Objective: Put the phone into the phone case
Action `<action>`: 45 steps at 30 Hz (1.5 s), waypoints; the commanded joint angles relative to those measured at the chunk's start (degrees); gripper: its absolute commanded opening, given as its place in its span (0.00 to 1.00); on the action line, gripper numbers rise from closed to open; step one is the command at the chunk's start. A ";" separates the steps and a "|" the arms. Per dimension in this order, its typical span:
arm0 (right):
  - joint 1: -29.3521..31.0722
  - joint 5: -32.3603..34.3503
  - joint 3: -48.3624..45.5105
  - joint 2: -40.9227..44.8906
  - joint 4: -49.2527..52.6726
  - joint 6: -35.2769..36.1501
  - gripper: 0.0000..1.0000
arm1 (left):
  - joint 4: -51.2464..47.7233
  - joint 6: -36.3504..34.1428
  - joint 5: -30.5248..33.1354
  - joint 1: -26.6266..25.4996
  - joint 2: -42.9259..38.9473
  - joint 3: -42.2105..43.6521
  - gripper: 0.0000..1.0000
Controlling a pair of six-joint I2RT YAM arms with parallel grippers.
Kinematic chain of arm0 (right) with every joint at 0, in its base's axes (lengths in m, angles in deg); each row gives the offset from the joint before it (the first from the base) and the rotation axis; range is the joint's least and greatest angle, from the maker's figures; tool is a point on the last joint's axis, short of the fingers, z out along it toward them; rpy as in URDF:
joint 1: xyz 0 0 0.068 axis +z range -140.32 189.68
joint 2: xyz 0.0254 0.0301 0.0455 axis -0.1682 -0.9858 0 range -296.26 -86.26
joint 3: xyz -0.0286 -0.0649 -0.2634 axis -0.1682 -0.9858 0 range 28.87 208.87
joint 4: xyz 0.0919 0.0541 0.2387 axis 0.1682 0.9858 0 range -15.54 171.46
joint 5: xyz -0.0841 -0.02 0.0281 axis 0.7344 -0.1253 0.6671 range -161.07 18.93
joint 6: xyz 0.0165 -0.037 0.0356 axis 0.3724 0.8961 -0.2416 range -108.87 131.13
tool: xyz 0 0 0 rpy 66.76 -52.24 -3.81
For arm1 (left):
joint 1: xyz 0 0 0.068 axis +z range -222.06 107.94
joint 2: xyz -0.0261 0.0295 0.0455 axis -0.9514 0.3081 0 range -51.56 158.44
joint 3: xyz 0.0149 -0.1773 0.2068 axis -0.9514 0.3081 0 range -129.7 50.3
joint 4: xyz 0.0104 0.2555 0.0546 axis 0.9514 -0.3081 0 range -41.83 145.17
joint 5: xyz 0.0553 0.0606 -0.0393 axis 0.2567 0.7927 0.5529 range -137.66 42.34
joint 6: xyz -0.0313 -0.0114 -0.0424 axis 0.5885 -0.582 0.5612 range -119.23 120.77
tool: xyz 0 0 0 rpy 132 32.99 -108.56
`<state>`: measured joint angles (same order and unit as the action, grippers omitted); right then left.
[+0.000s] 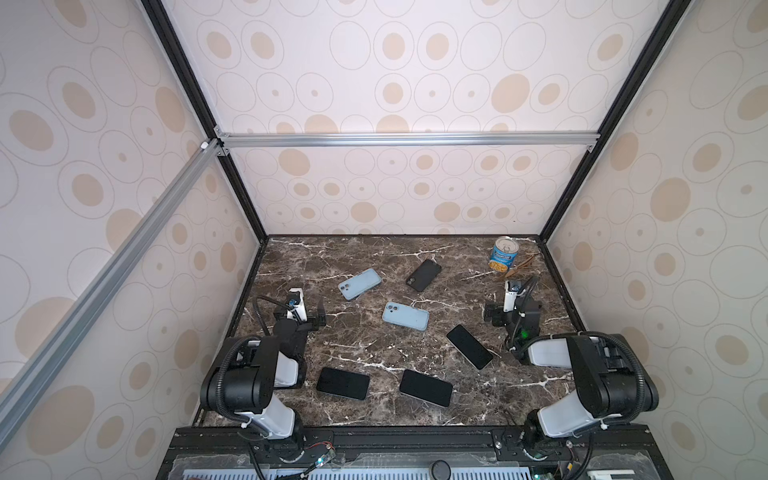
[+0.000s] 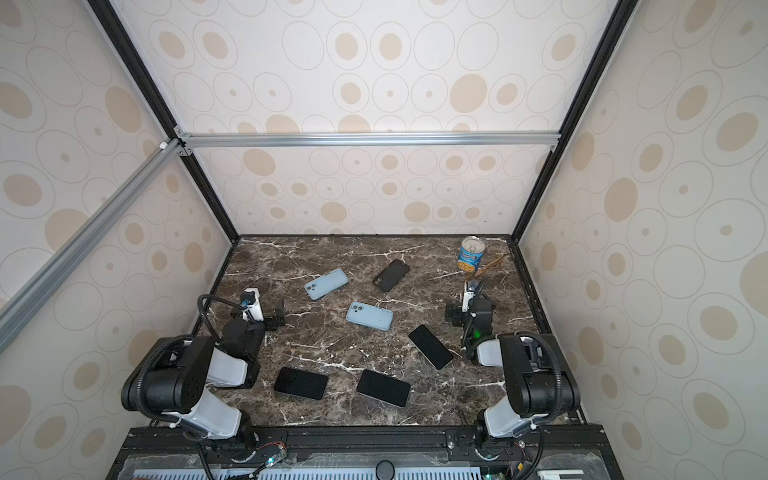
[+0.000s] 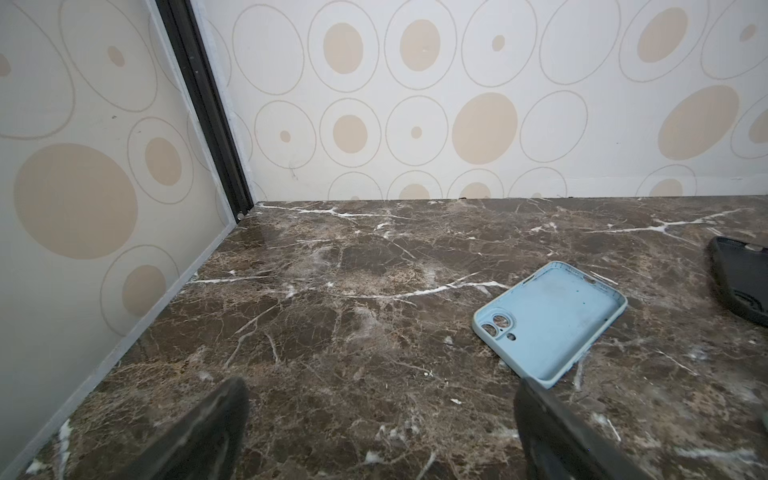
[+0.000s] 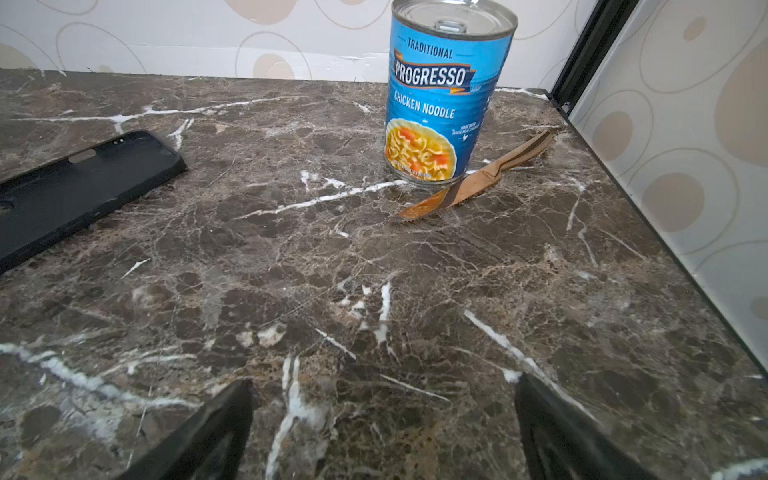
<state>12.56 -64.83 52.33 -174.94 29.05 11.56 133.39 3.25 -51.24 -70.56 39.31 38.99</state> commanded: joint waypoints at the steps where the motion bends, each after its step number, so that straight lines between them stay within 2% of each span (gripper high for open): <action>1: -0.09 0.53 0.66 0.62 -0.21 -0.16 1.00 | 0.35 -1.34 -0.25 -0.35 -0.34 -1.27 0.99; 36: -0.07 0.53 0.47 0.66 -0.46 -0.24 1.00 | 0.70 -1.36 -0.20 -0.44 -0.41 -1.02 0.97; 38: -0.07 0.57 0.36 0.84 -1.74 -0.14 0.95 | 1.39 -1.33 -0.37 -0.44 -1.23 -0.43 0.95; 40: -0.12 -1.26 1.46 4.50 3.49 0.73 0.93 | -3.48 -1.75 -0.39 -0.58 -6.00 -0.90 0.93; 42: 0.23 -4.15 4.45 10.53 13.95 1.98 0.91 | -14.55 -2.17 3.15 -1.92 -13.36 -3.66 0.92; 45: 0.80 -8.16 9.87 18.09 27.31 -0.15 0.91 | -26.49 2.78 5.15 -3.74 -21.26 -10.46 0.90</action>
<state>12.73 -68.22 56.97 -162.64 44.57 11.99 118.24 3.45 -48.57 -72.88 23.40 35.36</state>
